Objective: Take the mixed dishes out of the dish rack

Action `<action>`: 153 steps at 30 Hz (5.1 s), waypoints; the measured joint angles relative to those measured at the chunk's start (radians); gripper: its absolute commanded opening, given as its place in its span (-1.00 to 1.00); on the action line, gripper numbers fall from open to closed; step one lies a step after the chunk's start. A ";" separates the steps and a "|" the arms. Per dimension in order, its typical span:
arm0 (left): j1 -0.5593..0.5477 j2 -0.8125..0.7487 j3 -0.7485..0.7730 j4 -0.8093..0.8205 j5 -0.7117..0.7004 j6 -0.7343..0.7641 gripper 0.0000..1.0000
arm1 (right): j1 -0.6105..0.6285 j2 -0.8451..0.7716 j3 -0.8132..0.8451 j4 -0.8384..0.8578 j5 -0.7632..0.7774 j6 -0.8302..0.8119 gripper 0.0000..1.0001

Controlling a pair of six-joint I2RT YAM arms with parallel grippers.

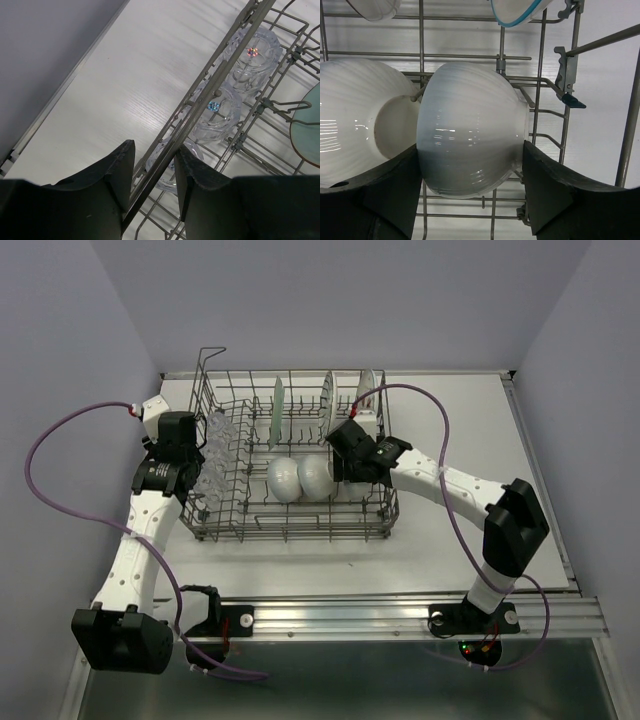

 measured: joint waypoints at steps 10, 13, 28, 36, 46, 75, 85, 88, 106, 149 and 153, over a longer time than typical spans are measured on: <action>0.000 -0.007 -0.006 0.007 0.012 0.000 -0.24 | 0.000 0.000 0.002 -0.002 0.020 0.006 -0.52; -0.002 -0.008 -0.007 0.006 0.016 -0.001 -0.24 | 0.000 0.000 0.008 -0.008 0.021 -0.007 -0.69; -0.008 -0.010 -0.009 0.008 0.037 -0.013 -0.16 | 0.000 0.000 0.056 -0.018 0.063 -0.111 -0.99; -0.008 -0.014 -0.011 0.008 0.037 -0.030 -0.09 | 0.000 -0.010 0.060 -0.013 0.063 -0.154 -0.99; -0.008 -0.015 -0.016 -0.001 0.034 -0.053 0.18 | 0.000 -0.019 0.063 -0.002 0.066 -0.193 -0.99; -0.012 -0.109 0.240 0.040 0.402 -0.049 0.98 | 0.000 -0.280 0.138 0.106 -0.160 -0.233 -0.99; -0.184 -0.122 0.109 0.327 0.816 -0.042 0.98 | -0.180 -0.415 0.026 0.321 -0.673 -0.093 -0.99; -0.291 -0.071 0.098 0.363 0.847 -0.036 0.98 | -0.197 -0.423 0.020 0.365 -0.773 -0.048 -0.99; -0.388 0.043 0.098 0.478 0.804 -0.088 -1.00 | -0.238 -0.435 -0.042 0.523 -0.949 0.130 0.05; -1.007 1.302 1.312 -0.060 0.631 0.333 -1.00 | -0.264 -0.627 0.034 0.288 0.237 -0.152 1.00; -1.017 1.354 1.333 -0.074 0.629 0.357 -1.00 | -0.264 -0.607 0.034 0.288 0.212 -0.151 1.00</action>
